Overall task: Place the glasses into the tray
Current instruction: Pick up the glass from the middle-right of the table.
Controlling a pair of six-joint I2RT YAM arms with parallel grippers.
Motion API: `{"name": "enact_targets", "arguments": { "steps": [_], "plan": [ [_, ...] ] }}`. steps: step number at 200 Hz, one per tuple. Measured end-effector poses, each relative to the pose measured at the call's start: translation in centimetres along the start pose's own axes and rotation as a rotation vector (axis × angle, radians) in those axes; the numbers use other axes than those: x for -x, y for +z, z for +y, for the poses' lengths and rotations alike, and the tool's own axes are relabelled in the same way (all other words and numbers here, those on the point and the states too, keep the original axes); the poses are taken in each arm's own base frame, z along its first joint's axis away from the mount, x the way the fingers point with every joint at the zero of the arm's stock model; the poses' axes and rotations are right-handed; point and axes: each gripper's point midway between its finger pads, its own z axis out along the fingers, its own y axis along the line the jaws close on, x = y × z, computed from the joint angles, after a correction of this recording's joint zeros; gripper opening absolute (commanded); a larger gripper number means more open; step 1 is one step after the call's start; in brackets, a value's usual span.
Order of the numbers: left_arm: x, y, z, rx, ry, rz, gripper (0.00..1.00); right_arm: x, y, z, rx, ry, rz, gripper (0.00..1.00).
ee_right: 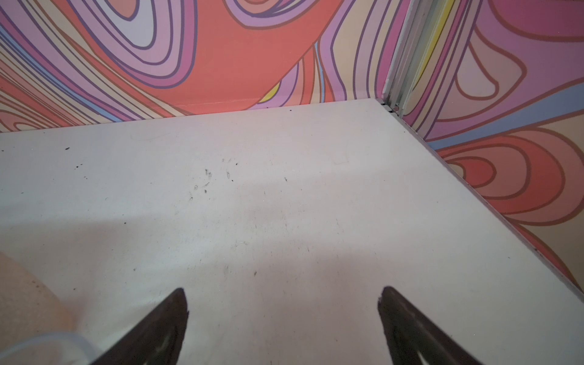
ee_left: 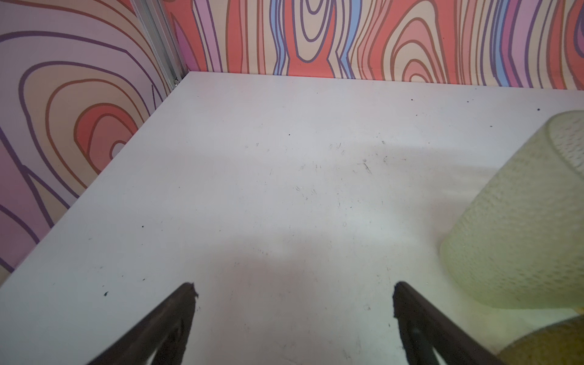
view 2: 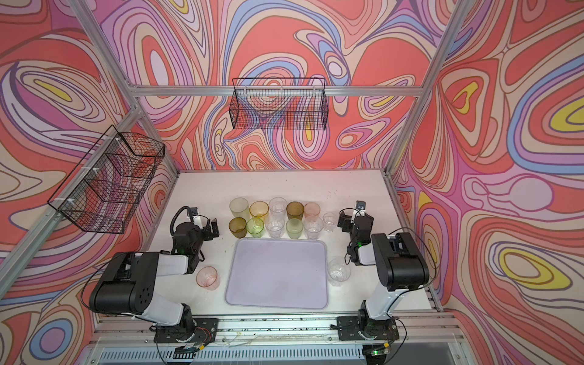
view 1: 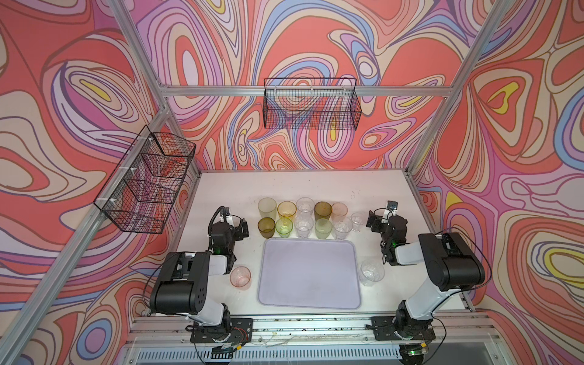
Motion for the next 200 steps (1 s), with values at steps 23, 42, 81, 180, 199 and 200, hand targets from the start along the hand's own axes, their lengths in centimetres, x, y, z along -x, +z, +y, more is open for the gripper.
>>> {"name": "enact_targets", "arguments": {
  "steps": [23,42,81,180,199,200],
  "plan": [
    [0.0,0.0,0.0,0.000,0.000,0.000,1.00,0.0,0.0,0.0,0.000,0.000,0.000,0.99],
    [0.0,0.0,0.0,0.001,0.000,0.000,0.99,0.0,0.0,0.0,0.000,0.000,0.000,0.98],
    [-0.3,0.1,0.3,0.020,-0.001,0.020,0.95,0.2,0.0,-0.3,-0.025,-0.004,0.017,0.99],
    [14.0,-2.2,0.8,0.097,-0.122,-0.005,0.95,10.3,-0.6,-1.9,-0.164,0.134,0.142,0.98],
    [15.5,-2.2,0.4,0.086,-0.168,0.058,0.96,10.2,-0.7,-1.1,-0.132,0.154,0.254,0.98],
    [15.6,-2.2,0.4,0.087,-0.168,0.060,0.96,10.3,-0.7,-1.0,-0.130,0.156,0.258,0.98]
  ]
}}
